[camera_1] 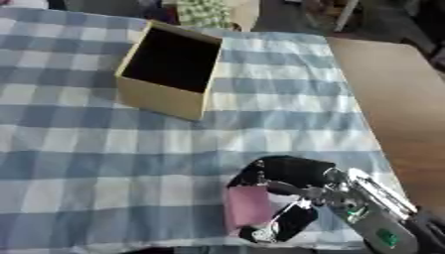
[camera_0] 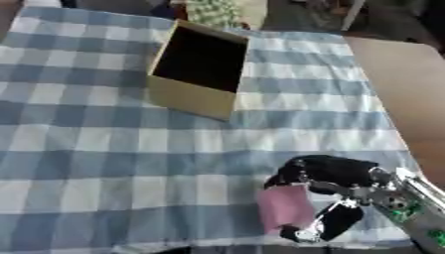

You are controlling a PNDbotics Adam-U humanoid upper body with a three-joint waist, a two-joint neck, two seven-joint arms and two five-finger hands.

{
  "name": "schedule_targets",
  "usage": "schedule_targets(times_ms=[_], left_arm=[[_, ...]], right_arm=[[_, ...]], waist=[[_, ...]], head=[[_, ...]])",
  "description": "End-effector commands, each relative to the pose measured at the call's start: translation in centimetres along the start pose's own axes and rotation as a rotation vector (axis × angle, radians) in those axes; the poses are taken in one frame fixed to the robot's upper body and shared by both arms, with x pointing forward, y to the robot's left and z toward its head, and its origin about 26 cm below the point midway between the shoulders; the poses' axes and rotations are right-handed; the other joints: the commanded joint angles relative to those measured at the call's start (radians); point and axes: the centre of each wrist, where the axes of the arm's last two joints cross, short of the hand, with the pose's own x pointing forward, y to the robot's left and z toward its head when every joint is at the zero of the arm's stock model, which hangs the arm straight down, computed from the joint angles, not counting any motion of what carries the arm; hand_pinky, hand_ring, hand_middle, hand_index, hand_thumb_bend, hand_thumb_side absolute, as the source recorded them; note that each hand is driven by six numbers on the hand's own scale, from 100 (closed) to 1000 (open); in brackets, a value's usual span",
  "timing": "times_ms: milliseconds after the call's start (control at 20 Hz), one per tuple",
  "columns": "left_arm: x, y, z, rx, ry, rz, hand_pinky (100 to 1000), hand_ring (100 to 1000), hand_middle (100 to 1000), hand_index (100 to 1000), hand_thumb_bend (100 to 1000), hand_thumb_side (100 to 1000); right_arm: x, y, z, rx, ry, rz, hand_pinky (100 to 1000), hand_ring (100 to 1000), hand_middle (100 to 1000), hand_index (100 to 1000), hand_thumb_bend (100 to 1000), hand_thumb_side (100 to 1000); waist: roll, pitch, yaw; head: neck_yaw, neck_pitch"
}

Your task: Pick up objects on the table and place them in the box.

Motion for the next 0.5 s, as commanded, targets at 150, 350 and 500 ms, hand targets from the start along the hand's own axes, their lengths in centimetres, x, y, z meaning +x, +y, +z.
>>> schedule_targets(times_ms=[150, 350, 500], left_arm=[[0.42, 0.51, -0.52, 0.008, -0.025, -0.008, 498, 574, 611, 762, 284, 928], [0.43, 0.52, -0.55, 0.005, -0.024, -0.011, 496, 574, 611, 762, 283, 929], [0.40, 0.54, -0.53, 0.003, -0.021, -0.013, 494, 573, 611, 762, 282, 930]], right_arm=[[0.11, -0.37, 0.30, -0.033, 0.007, -0.020, 778, 572, 520, 752, 258, 474], [0.05, -0.51, 0.36, -0.052, -0.024, -0.031, 756, 555, 497, 689, 221, 430], [-0.14, -0.88, 0.52, -0.060, -0.052, -0.031, 751, 548, 492, 680, 208, 411]], waist=[[0.009, -0.008, 0.000], [0.011, -0.007, -0.002], [0.011, -0.007, -0.003]], head=[[-0.004, 0.006], [-0.004, 0.006], [-0.003, 0.006]])
